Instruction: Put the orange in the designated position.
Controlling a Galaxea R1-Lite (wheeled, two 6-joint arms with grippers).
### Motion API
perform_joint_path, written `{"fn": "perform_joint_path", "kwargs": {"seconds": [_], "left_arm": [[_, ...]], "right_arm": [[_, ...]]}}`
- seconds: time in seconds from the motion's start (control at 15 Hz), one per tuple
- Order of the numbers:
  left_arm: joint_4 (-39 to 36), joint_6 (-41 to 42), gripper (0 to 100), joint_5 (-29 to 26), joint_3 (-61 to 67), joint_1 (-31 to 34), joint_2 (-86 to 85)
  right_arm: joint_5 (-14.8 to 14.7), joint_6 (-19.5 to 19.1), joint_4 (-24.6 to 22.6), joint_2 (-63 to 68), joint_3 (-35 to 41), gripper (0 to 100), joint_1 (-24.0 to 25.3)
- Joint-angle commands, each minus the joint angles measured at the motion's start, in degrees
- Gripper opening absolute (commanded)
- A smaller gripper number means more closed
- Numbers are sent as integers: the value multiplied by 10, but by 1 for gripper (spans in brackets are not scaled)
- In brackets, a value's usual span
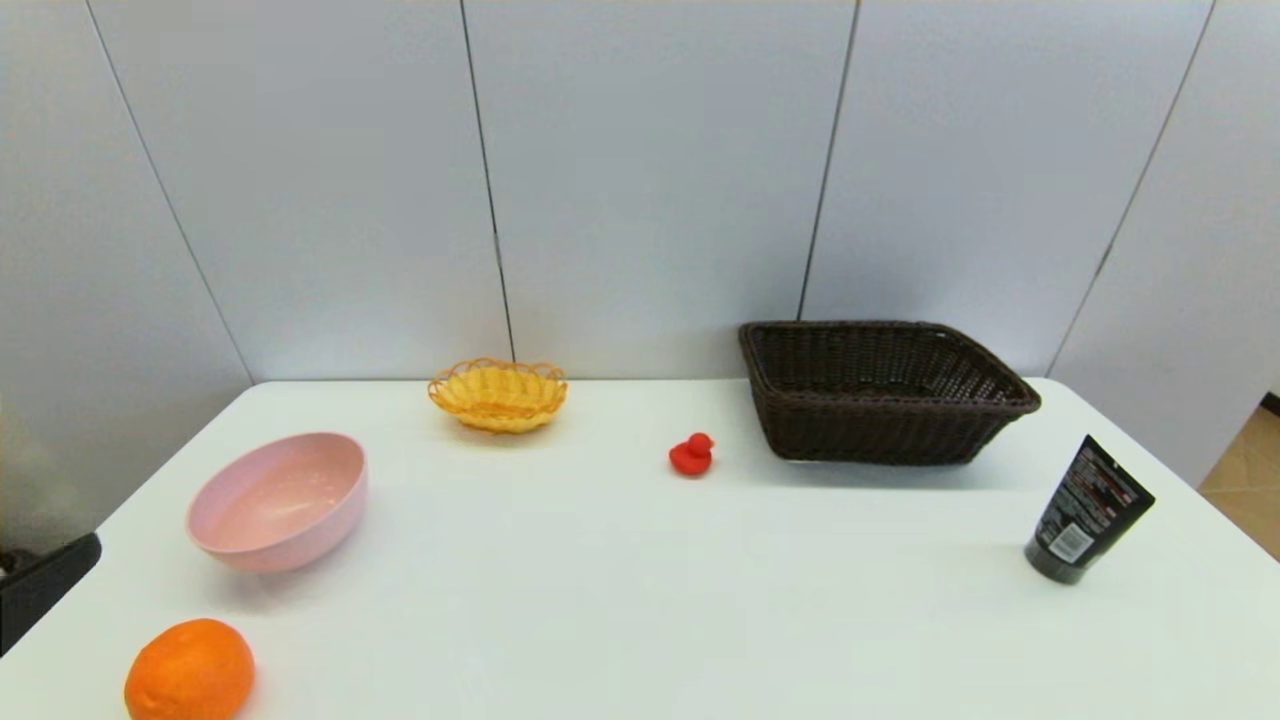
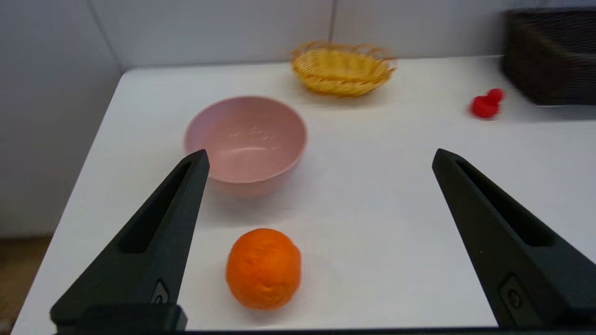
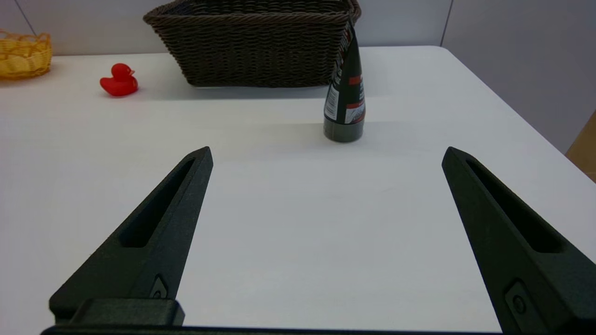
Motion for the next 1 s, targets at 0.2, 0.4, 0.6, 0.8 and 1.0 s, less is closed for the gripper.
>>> {"fn": "perform_joint_path", "kwargs": {"seconds": [0.2, 0.4, 0.6, 0.8, 1.0], "left_arm": [[26, 13, 100, -22, 65, 21, -199], [26, 16, 100, -29, 91, 32, -232], [25, 17, 100, -29, 121, 32, -272], [23, 25, 100, -29, 152, 33, -321], [-18, 41, 100, -25, 198, 32, -325]], "right_arm": [[0, 0, -1, 0, 0, 100, 0], [0, 0, 0, 0, -1, 100, 0], [0, 0, 0, 0, 0, 100, 0], [0, 0, 0, 0, 0, 100, 0], [0, 0, -1, 0, 0, 100, 0]]}}
